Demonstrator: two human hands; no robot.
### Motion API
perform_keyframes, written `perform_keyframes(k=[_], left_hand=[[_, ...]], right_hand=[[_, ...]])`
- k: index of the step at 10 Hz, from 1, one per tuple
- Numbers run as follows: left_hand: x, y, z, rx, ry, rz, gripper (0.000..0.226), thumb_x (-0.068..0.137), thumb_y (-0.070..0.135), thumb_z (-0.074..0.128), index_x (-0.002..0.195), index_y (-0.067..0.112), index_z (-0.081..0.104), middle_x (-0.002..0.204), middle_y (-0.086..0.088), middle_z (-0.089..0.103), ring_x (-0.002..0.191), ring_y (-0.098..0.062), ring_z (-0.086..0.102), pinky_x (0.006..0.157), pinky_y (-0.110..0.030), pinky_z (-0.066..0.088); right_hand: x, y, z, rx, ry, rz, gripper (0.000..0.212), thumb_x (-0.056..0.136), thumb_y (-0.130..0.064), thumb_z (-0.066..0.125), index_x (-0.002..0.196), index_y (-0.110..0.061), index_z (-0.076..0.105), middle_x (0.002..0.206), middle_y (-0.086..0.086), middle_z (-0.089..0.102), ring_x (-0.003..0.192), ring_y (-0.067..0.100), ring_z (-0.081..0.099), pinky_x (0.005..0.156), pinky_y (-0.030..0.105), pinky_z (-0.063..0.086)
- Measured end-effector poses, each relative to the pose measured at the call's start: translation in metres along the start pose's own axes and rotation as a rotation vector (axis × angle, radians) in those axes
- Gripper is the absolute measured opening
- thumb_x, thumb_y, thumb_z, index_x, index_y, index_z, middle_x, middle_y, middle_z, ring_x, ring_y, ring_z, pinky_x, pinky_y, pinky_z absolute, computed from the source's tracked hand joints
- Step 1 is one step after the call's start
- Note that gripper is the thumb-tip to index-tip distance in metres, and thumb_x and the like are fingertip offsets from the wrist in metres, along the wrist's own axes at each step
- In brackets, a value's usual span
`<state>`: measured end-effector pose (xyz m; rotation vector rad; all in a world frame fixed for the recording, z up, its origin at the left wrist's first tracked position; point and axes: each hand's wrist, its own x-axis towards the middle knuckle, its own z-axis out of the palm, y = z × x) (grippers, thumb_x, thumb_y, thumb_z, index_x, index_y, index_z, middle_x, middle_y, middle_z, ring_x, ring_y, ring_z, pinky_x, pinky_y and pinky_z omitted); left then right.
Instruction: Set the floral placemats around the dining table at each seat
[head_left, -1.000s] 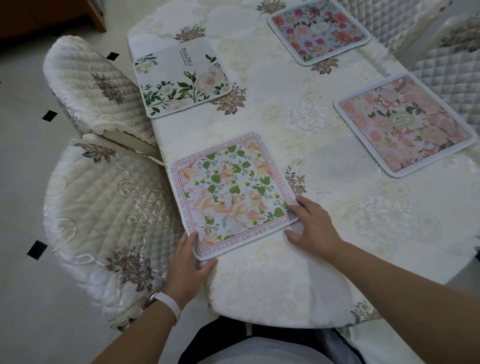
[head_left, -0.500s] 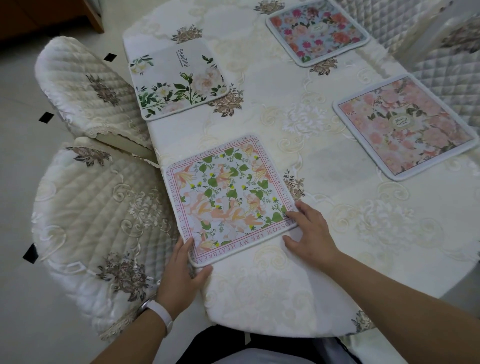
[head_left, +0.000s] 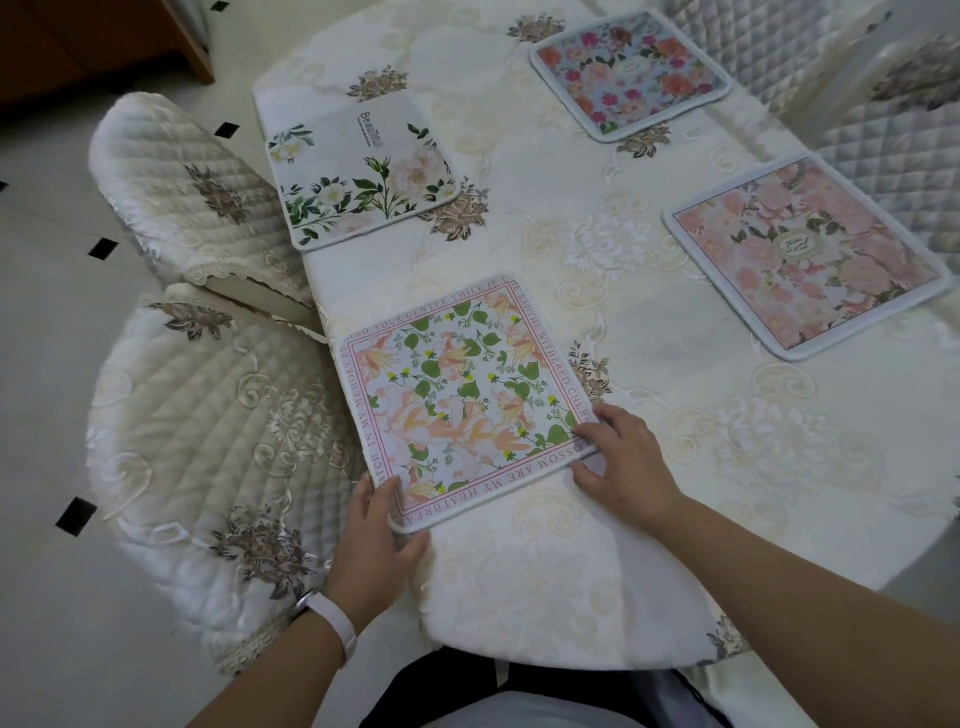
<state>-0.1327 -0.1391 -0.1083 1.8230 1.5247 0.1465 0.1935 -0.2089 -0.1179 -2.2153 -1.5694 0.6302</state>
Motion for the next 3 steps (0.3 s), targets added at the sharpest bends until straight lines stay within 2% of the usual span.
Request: perform_keyframes(k=[1,2,3], left_hand=[[-0.002,0.007,-0.003,0.002,0.017,-0.062,0.075,0.08,0.027,0.075,0.144,0.021,0.036,0.16,-0.004,0.011,0.146,-0.023,0.017,0.112,-0.039,0.03],[-0.008,0.016,-0.011,0.019,0.046,-0.05,0.076,0.08,0.023,0.074,0.145,0.018,0.035,0.16,-0.006,0.01,0.147,-0.023,0.014,0.111,-0.038,0.028],[-0.011,0.019,-0.019,-0.023,0.114,-0.021,0.075,0.08,0.024,0.074,0.145,0.017,0.036,0.159,-0.006,0.01,0.147,-0.026,0.015,0.114,-0.043,0.028]], right_hand=[[0.001,0.0,-0.008,0.02,-0.009,0.001,0.043,0.075,-0.035,0.072,0.114,-0.018,0.067,0.13,0.011,0.052,0.121,0.033,0.046,0.1,0.046,0.039],[-0.001,-0.006,-0.022,0.021,0.033,-0.03,0.041,0.078,-0.032,0.069,0.116,-0.016,0.065,0.129,0.01,0.053,0.119,0.031,0.048,0.099,0.044,0.041],[-0.001,-0.011,-0.034,0.02,0.064,-0.063,0.04,0.082,-0.031,0.068,0.118,-0.015,0.065,0.128,0.008,0.053,0.119,0.028,0.049,0.098,0.041,0.042]])
